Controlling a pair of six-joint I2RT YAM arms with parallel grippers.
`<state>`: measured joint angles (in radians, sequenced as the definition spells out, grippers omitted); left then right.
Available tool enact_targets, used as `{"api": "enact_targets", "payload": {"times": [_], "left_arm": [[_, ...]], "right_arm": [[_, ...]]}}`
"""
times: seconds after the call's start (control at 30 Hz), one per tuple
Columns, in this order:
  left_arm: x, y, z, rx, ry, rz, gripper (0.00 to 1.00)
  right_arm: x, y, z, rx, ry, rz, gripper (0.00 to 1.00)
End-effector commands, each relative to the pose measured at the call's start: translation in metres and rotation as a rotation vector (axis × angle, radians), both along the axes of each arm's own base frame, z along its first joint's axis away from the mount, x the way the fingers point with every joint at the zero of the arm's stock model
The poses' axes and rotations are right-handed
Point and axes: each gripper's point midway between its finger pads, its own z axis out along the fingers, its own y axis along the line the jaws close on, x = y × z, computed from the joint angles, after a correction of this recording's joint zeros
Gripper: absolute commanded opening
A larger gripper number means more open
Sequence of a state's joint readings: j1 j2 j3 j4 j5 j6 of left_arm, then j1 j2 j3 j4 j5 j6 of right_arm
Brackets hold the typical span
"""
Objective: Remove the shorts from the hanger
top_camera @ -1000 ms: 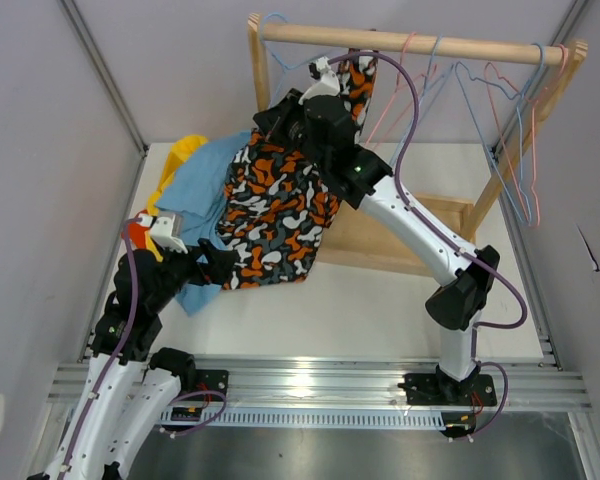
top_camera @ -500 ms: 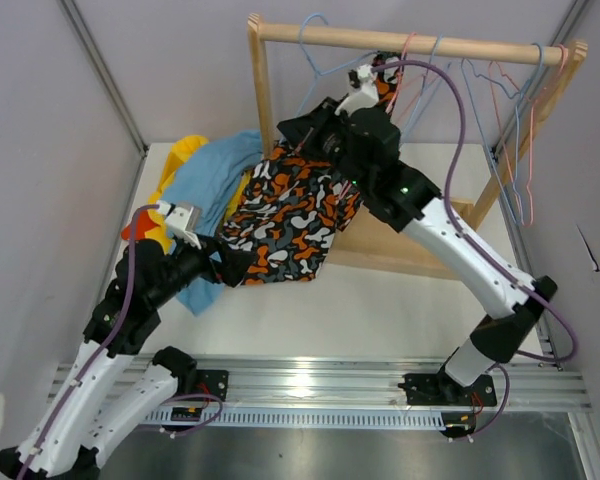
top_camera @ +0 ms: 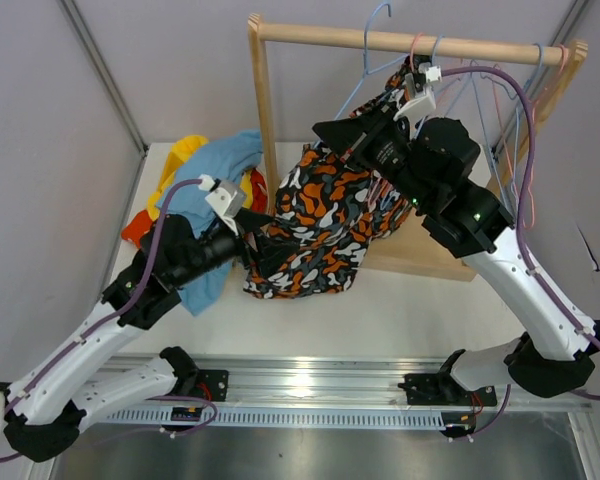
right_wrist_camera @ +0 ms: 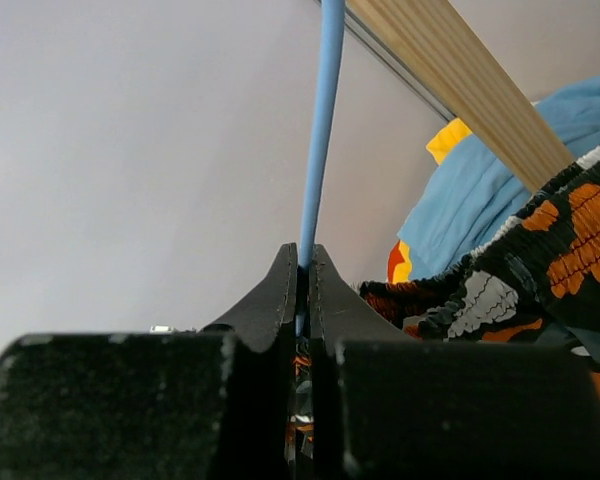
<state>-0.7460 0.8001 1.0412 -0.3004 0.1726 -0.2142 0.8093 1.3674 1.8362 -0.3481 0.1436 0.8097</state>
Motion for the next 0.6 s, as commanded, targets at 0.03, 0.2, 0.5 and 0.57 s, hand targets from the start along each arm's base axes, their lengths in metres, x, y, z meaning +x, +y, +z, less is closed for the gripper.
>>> {"api": "enact_targets", "payload": {"times": [0.03,0.2,0.5,0.57], "left_arm": [[-0.001,-0.02,0.024,-0.054,-0.094,-0.042,0.99],[0.003,-0.032,0.035,-0.046,-0.101,-0.042,0.99],[-0.007,-0.032,0.044,-0.051,-0.131,-0.034,0.9],[-0.004,-0.039,0.038,-0.044,-0.117,-0.042,0.78]], "right_arm": [[-0.022,-0.024,0.04,0.094,-0.1,0.015,0.0],[-0.026,-0.025,0.032,0.116,-0.079,0.038,0.0],[-0.031,-0.026,0.021,0.128,-0.051,0.065,0.0],[-0.033,-0.027,0.022,0.138,-0.05,0.07,0.0]]}}
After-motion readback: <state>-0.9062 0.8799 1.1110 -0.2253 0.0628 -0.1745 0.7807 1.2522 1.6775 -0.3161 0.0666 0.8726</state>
